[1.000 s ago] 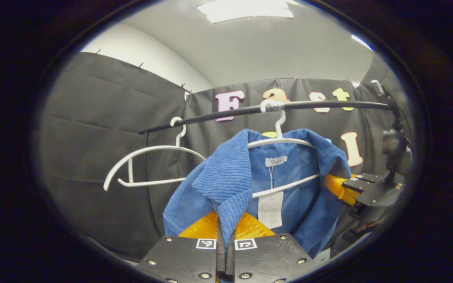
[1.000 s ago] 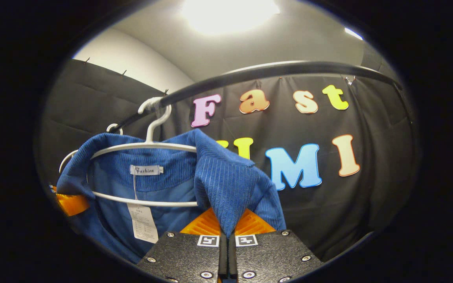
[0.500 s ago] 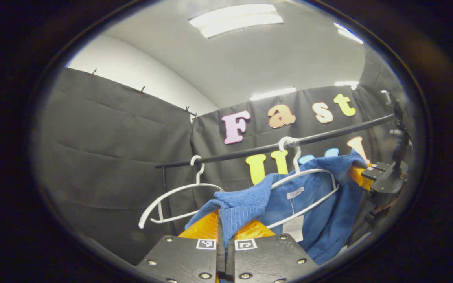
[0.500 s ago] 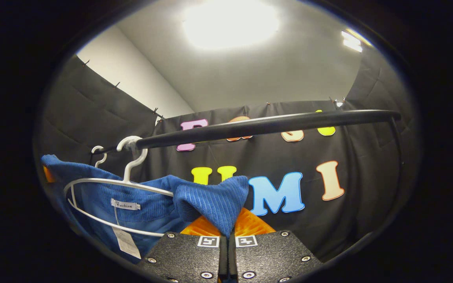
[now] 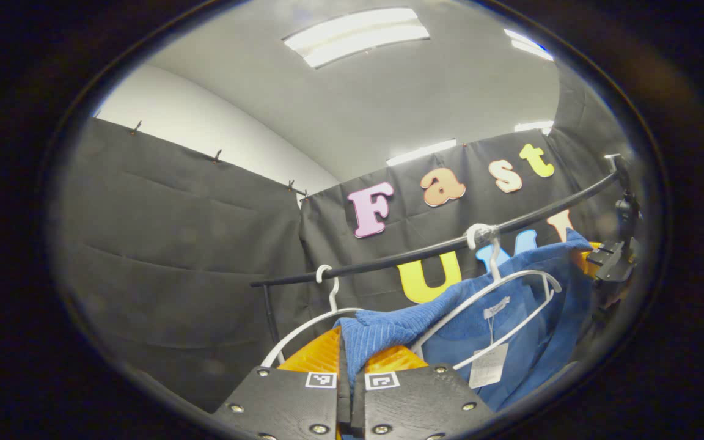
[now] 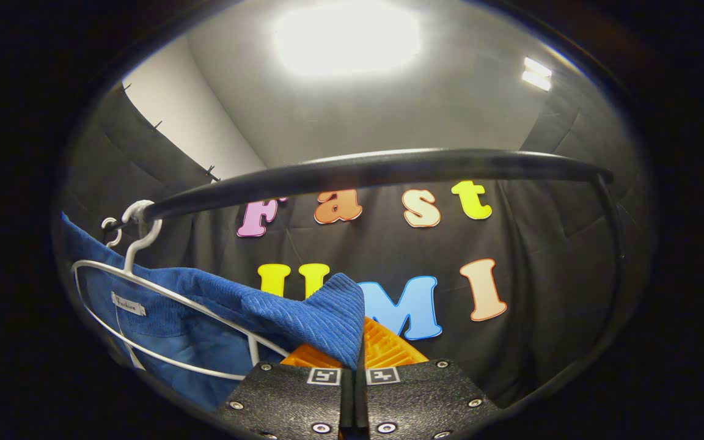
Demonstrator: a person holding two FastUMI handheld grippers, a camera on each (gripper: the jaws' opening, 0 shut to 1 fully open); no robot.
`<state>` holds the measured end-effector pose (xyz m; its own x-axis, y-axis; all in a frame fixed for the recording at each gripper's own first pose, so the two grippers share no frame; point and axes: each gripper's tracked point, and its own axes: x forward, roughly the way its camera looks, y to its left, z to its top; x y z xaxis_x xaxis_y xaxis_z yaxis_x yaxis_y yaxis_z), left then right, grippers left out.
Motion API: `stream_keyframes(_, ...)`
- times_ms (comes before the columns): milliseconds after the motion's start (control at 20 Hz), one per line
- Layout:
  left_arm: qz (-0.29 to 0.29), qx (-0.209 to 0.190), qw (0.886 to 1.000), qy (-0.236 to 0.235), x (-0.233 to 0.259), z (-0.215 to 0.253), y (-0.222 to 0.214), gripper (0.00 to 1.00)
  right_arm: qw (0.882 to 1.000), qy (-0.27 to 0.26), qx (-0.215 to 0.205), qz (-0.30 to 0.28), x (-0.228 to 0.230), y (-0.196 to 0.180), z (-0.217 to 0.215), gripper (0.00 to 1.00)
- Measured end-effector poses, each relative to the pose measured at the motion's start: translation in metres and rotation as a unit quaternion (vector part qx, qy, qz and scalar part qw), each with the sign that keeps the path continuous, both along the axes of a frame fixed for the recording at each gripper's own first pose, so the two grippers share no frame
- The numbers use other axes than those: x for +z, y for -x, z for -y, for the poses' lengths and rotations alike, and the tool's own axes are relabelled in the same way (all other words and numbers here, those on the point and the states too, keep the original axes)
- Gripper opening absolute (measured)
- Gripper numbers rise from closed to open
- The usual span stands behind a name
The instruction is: Grasp the clothes on the hanger with both hands and then place them into the laundry hamper below.
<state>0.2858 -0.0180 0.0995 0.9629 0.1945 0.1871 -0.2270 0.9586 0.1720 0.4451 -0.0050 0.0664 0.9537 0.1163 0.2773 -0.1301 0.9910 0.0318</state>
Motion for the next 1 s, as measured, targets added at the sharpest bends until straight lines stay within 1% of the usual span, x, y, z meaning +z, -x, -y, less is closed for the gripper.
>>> stream_keyframes(150,-0.011,-0.001,1.0,-0.006,-0.012,-0.021,-0.023,0.0,1.0,0.018,-0.009,-0.009,-0.014,-0.013,-0.002,0.01)
stream_keyframes(250,-0.029,-0.001,1.0,-0.008,-0.026,-0.033,-0.037,0.02,0.999,0.04,-0.014,-0.013,-0.025,-0.018,-0.006,0.01)
stream_keyframes(300,-0.037,-0.003,0.999,-0.011,-0.033,-0.036,-0.046,0.0,0.999,0.051,-0.015,-0.014,-0.029,-0.021,-0.008,0.01)
stream_keyframes(450,-0.069,-0.012,0.998,-0.011,-0.055,-0.043,-0.064,0.0,0.997,0.074,-0.017,-0.016,-0.038,-0.03,-0.01,0.01)
stream_keyframes(500,-0.078,-0.018,0.997,-0.005,-0.064,-0.044,-0.068,0.02,0.997,0.076,-0.019,-0.024,-0.044,-0.034,-0.009,0.0)
stream_keyframes(550,-0.088,-0.022,0.996,0.004,-0.073,-0.044,-0.07,0.0,0.996,0.076,-0.022,-0.04,-0.052,-0.04,-0.007,0.0)
stream_keyframes(600,-0.096,-0.033,0.995,0.016,-0.083,-0.039,-0.075,0.02,0.995,0.072,-0.015,-0.062,-0.064,-0.045,-0.007,0.0)
stream_keyframes(650,-0.094,-0.044,0.994,0.03,-0.087,-0.034,-0.076,0.01,0.995,0.069,-0.008,-0.077,-0.073,-0.046,-0.01,0.01)
stream_keyframes(700,-0.086,-0.049,0.994,0.039,-0.086,-0.032,-0.074,0.02,0.994,0.072,-0.009,-0.078,-0.076,-0.046,-0.008,0.01)
stream_keyframes(800,-0.078,-0.052,0.995,0.042,-0.084,-0.035,-0.071,0.02,0.994,0.087,-0.012,-0.068,-0.073,-0.044,-0.007,0.01)
stream_keyframes(850,-0.08,-0.057,0.994,0.045,-0.087,-0.034,-0.072,0.0,0.994,0.082,-0.005,-0.071,-0.075,-0.044,-0.009,0.01)
stream_keyframes(1000,-0.086,-0.081,0.991,0.067,-0.092,-0.035,-0.073,0.02,0.994,0.065,0.006,-0.086,-0.078,-0.047,-0.009,0.01)
